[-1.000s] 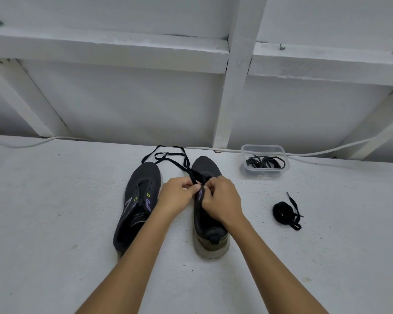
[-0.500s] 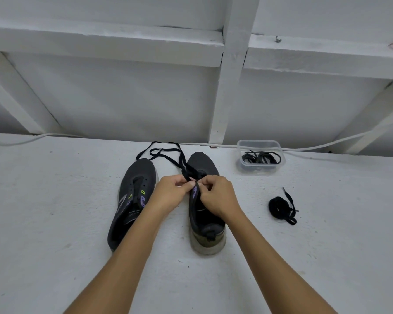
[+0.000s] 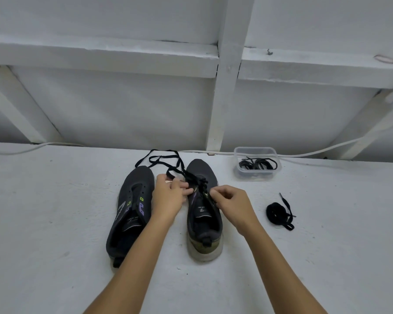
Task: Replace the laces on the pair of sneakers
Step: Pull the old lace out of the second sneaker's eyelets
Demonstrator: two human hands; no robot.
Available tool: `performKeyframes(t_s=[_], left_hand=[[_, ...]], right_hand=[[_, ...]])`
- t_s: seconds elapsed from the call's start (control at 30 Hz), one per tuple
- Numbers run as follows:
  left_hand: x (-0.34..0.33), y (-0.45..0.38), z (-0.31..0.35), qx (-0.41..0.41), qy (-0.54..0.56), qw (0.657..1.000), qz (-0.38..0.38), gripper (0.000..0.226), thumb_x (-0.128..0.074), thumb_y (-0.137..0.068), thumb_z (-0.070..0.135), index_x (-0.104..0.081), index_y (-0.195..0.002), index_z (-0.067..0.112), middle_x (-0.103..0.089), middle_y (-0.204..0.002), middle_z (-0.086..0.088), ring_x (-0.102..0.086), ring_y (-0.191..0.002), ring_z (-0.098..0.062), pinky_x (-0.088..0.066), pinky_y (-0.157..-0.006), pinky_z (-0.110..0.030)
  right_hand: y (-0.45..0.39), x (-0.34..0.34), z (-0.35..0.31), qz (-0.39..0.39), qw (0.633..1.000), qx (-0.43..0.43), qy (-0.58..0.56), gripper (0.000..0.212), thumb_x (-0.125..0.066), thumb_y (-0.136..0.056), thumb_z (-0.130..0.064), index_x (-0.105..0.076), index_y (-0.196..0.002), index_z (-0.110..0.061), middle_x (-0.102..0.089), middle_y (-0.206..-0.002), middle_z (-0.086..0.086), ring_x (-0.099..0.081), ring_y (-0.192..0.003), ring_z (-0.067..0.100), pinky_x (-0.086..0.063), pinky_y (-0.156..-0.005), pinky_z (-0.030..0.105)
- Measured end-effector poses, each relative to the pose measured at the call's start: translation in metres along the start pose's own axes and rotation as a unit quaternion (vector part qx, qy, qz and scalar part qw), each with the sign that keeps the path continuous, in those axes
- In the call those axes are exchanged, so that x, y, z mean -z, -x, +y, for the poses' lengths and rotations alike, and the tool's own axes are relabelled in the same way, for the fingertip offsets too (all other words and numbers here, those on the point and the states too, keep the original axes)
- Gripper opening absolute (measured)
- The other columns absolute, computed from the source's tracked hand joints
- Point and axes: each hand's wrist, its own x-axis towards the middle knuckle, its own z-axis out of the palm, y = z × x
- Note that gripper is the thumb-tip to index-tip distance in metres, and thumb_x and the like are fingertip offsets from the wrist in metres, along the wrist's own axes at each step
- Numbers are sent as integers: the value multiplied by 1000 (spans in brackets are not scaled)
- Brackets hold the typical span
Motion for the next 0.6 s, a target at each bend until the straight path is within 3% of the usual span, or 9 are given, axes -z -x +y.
performKeyframes(t_s=[0.17, 0.23, 0.3, 0.37, 0.43, 0.47, 0.53, 0.6], left_hand=[[5, 5, 2, 5, -143, 989, -22, 64, -61, -94, 37, -32, -148, 18, -72, -92, 11, -70, -96, -13, -56, -92, -46], [5, 14, -1, -17, -186, 982, -41, 69, -62, -93, 43, -32, -151, 21, -67, -93, 18, -63, -94, -3, -52, -89, -32], [4, 24, -5, -41, -216, 974, -62, 65, -58, -96, 45, -34, -151, 22, -61, -94, 26, -53, -83, 13, -40, -72, -9], [2, 33, -10, -59, -223, 970, -80, 53, -52, -98, 49, -46, -145, 25, -63, -106, 23, -51, -84, 19, -35, -67, -3], [1, 40, -16, -85, -220, 967, -100, 45, -49, -98, 53, -58, -135, 29, -63, -117, 20, -57, -101, 8, -38, -79, -6], [2, 42, -18, -106, -227, 962, -104, 41, -49, -99, 51, -62, -132, 31, -62, -113, 23, -57, -104, 4, -37, -81, -5], [4, 43, -21, -151, -233, 956, -96, 28, -48, -102, 40, -70, -117, 31, -65, -97, 23, -56, -90, 4, -38, -72, -1], [8, 39, -19, -171, -253, 949, -80, 30, -44, -105, 35, -67, -86, 32, -67, -78, 12, -57, -74, -4, -41, -64, -7]], right_hand=[[-2, -2, 1, 24, 992, 47, 114, 20, -73, -90, -24, -73, -78, -40, -71, -77, -29, -67, -78, -7, -49, -74, 10], [-5, -1, -2, 23, 980, 81, 179, 17, -75, -89, -27, -75, -81, -42, -64, -71, -35, -64, -74, -10, -41, -67, 2], [-10, 0, -5, 12, 967, 110, 231, 8, -74, -90, -28, -81, -91, -34, -60, -72, -32, -60, -71, -10, -39, -67, 4], [-14, 1, -9, -5, 953, 129, 276, 10, -72, -91, -28, -81, -94, -29, -65, -79, -22, -59, -72, -3, -47, -72, 17], [-16, 3, -13, -22, 940, 146, 308, 11, -69, -92, -28, -80, -95, -27, -71, -91, -12, -62, -78, 5, -52, -78, 29], [-16, 4, -14, -32, 936, 153, 315, 12, -69, -93, -29, -80, -96, -27, -72, -95, -9, -63, -81, 8, -53, -80, 32], [-17, 6, -16, -53, 934, 158, 316, 13, -69, -93, -30, -80, -99, -26, -72, -100, -7, -64, -85, 10, -54, -82, 33], [-18, 6, -17, -64, 938, 151, 307, 14, -69, -94, -31, -79, -102, -26, -72, -102, -7, -65, -88, 11, -54, -84, 33]])
